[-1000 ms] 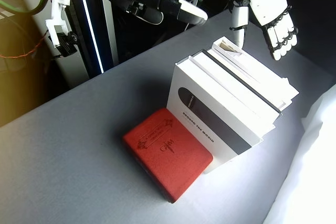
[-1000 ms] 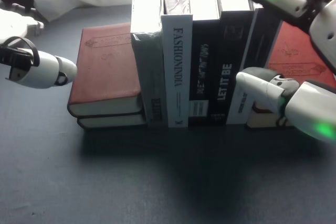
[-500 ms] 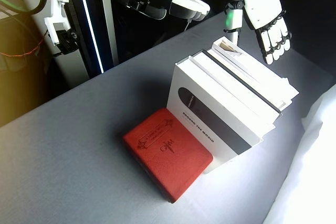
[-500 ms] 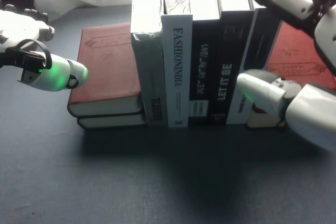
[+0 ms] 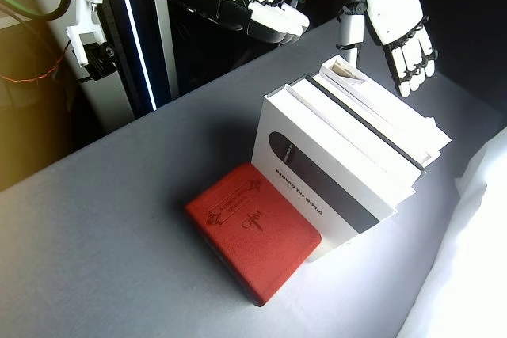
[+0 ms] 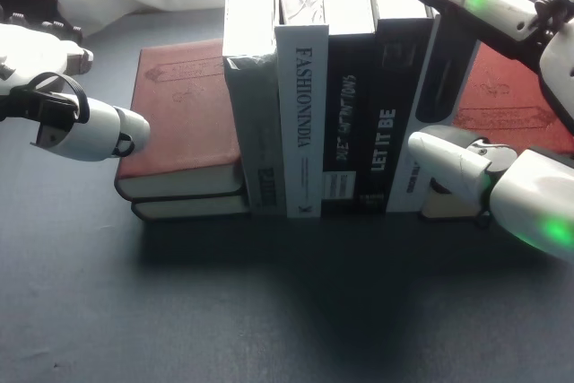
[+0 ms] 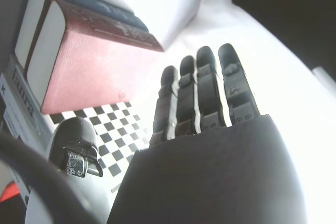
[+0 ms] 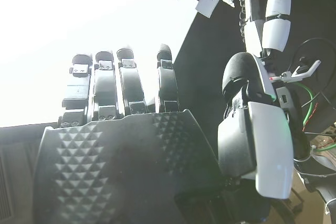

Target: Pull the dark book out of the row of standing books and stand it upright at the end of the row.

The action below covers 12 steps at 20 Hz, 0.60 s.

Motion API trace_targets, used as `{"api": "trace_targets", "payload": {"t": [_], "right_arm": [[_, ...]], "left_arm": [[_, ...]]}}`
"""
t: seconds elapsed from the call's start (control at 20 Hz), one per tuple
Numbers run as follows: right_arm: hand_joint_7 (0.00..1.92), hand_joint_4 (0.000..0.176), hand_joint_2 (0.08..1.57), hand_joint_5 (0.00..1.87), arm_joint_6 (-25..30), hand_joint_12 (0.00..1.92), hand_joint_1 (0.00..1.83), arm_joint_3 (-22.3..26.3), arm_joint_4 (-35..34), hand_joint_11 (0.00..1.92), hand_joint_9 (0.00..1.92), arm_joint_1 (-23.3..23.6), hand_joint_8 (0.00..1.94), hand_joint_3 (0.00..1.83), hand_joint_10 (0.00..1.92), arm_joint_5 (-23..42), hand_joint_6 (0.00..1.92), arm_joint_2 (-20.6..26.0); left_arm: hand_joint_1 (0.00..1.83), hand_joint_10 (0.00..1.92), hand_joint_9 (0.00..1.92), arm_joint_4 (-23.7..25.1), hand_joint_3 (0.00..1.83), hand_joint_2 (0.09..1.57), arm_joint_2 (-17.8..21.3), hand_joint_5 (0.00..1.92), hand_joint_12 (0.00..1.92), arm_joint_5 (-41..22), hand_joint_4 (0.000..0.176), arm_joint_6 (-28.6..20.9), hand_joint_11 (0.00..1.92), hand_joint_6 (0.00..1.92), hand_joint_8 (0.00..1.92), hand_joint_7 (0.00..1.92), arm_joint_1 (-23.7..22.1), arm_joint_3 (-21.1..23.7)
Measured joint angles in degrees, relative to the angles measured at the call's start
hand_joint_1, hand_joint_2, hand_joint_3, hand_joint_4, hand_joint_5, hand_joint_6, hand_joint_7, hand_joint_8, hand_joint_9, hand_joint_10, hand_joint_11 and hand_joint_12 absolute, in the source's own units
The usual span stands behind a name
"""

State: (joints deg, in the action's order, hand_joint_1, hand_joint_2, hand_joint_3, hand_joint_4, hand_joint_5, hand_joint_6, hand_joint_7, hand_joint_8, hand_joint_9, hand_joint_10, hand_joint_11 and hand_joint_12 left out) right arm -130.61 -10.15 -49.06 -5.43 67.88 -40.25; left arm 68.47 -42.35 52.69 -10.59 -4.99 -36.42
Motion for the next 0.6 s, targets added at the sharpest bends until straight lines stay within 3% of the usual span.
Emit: {"api": "trace_targets", "payload": {"t": [0.15,0.2,0.5,0.6], "right_arm": [[0.06,0.000,1.18,0.10,-0.1,0.00,0.00,0.0,0.2,0.00,0.03,-0.5,0.00,0.00,0.00,0.0,0.00,0.0],[0.08,0.000,1.18,0.11,-0.2,0.00,0.00,0.0,0.2,0.01,0.04,-0.5,0.01,0.00,0.01,0.0,0.01,0.0],[0.08,0.000,1.18,0.10,0.3,0.01,0.00,0.0,0.3,0.02,0.05,0.4,0.01,0.00,0.01,-0.8,0.01,-0.3],[0.06,0.000,1.18,0.08,0.8,0.00,0.00,0.1,0.1,0.00,0.04,0.8,0.00,0.00,0.00,-0.9,0.00,-0.5]], "left_arm": [[0.00,0.00,0.14,0.0,0.00,1.22,0.0,0.15,0.28,0.0,0.000,-1.1,0.00,0.00,0.00,0.17,0.0,0.0],[0.00,0.00,0.10,0.0,0.00,1.22,0.0,0.12,0.18,-0.2,0.000,-1.6,0.00,0.00,0.00,0.14,0.0,0.0],[0.00,0.00,0.07,-0.6,0.00,1.22,-0.3,0.12,0.14,-1.3,0.000,-3.0,0.00,0.00,0.00,0.11,0.9,0.0],[0.00,0.00,0.12,-0.5,0.00,1.21,-0.7,0.18,0.25,-1.4,0.000,-3.0,0.00,0.01,0.01,0.16,0.9,0.1]]}}
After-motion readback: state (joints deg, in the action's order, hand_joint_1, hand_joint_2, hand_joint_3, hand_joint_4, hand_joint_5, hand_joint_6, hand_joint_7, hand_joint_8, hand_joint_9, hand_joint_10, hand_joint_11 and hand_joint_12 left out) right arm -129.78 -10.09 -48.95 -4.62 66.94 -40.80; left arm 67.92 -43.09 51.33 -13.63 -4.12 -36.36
